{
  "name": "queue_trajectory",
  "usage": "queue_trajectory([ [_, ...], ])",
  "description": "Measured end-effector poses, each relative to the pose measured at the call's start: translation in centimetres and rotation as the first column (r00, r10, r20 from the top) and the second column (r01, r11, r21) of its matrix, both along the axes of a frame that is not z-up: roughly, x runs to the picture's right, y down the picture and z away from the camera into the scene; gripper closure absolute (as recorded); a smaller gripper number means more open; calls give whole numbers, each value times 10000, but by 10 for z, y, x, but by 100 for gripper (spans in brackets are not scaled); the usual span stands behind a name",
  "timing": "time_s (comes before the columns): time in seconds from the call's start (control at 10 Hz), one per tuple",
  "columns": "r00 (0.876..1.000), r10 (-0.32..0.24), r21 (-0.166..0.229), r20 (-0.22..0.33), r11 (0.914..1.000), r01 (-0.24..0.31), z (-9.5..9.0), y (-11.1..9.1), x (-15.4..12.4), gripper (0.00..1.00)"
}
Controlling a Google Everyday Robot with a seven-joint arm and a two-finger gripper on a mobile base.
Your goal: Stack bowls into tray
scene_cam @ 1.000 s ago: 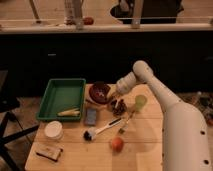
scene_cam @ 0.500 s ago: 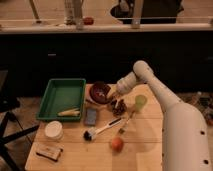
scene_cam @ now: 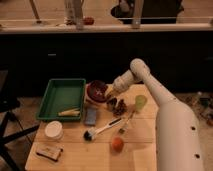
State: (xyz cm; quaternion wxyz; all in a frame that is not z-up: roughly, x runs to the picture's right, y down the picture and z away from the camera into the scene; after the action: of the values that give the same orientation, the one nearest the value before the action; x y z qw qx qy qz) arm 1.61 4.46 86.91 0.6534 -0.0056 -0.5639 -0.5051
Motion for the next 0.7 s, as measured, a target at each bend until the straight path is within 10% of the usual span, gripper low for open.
queue_trajectory([
  [0.7, 9973, -543, 234, -500, 9982, 556, 5, -13, -30, 100],
])
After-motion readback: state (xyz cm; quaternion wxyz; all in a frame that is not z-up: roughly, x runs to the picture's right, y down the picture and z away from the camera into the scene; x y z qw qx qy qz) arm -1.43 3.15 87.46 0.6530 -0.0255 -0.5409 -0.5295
